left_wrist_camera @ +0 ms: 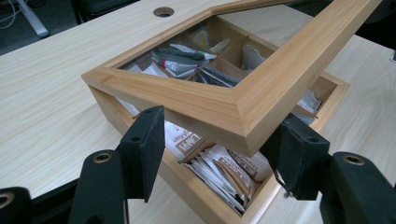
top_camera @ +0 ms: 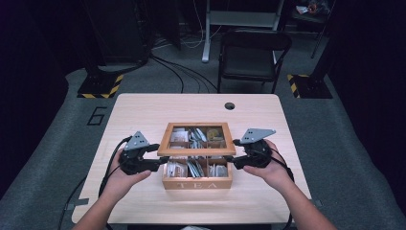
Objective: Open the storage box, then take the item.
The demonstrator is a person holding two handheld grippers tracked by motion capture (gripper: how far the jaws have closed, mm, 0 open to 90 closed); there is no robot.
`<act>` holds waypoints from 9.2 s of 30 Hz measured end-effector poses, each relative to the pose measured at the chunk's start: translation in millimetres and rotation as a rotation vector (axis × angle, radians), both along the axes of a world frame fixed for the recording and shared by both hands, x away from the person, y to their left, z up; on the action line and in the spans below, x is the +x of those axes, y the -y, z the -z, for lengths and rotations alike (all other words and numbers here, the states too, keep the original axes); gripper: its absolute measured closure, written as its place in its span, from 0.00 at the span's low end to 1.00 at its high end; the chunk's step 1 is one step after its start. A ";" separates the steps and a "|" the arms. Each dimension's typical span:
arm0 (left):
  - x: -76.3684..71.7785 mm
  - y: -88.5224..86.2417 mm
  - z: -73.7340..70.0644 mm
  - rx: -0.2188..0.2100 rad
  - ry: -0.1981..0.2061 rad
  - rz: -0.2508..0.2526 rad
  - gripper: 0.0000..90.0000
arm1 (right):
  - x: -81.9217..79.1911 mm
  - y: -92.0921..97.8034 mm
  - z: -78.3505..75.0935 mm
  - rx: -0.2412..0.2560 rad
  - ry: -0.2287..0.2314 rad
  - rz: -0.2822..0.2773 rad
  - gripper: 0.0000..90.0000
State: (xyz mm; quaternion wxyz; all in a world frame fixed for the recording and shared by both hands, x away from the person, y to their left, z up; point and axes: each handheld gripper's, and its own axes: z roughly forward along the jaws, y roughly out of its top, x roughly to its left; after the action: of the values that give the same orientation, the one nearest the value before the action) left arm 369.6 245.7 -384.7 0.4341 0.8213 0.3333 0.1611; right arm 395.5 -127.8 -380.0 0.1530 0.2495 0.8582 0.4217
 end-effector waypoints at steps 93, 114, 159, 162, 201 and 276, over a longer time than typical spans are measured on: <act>106.1 6.5 -21.9 -0.040 0.085 -0.144 0.65 | 102.6 -4.3 2.0 0.113 0.023 0.229 0.58; 119.0 4.9 -25.8 -0.078 0.060 -0.169 0.67 | 118.3 -12.3 11.0 0.132 0.038 0.260 0.62; 145.5 3.2 -24.3 -0.166 0.028 -0.228 0.67 | 146.5 -7.4 9.5 0.166 -0.025 0.237 0.70; 147.4 2.6 -23.3 -0.174 0.025 -0.232 0.67 | 147.6 -8.9 8.5 0.151 -0.023 0.240 0.70; 168.5 6.5 -2.1 -0.201 -0.019 -0.245 0.82 | 175.2 -6.9 22.3 0.148 -0.088 0.284 0.73; 79.6 -22.3 14.5 -0.145 -0.025 -0.192 0.48 | 55.3 -8.0 28.5 0.085 0.005 0.226 0.49</act>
State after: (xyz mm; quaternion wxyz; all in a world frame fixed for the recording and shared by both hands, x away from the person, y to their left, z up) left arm 449.1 268.1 -399.3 0.4709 0.7539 0.4265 0.1673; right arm 450.8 -119.8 -408.5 0.1910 0.3500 0.8057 0.4381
